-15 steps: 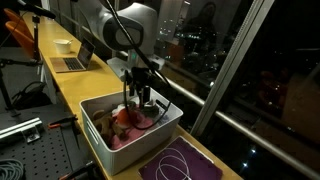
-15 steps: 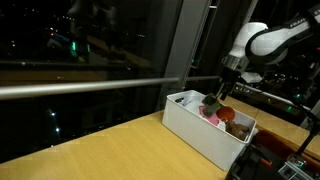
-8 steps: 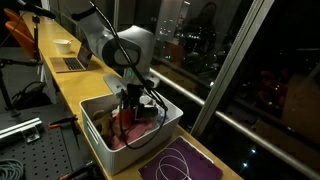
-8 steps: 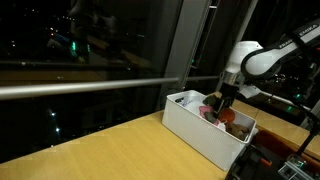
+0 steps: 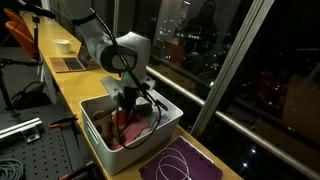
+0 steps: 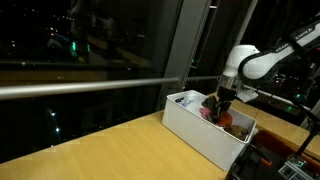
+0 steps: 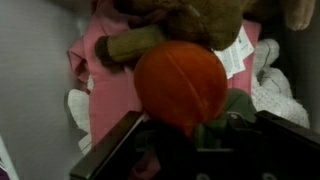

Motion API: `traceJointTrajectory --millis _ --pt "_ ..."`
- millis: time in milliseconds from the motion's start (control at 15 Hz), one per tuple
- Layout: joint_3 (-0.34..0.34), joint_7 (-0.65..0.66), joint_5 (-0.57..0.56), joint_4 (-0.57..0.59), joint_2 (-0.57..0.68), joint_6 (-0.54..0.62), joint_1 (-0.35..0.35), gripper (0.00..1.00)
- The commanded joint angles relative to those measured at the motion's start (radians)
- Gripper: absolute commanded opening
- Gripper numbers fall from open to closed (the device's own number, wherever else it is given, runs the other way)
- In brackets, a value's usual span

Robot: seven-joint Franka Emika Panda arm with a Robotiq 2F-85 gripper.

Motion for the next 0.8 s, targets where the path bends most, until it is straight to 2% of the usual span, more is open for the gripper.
traceJointTrajectory --millis 0,200,400,733 --pt "-0.005 -0.008 0.011 -0.04 -0.131 -0.048 -0.002 0.05" --pt "-0.011 -0.009 -0.003 -0.035 -0.264 -0.126 -0.005 0.05" --pt "0.005 -0.003 -0.01 0.034 -0.359 -0.234 0.004 0.05" --pt "0.102 0.039 -0.03 0.251 -0.358 -0.389 0.077 0.05"
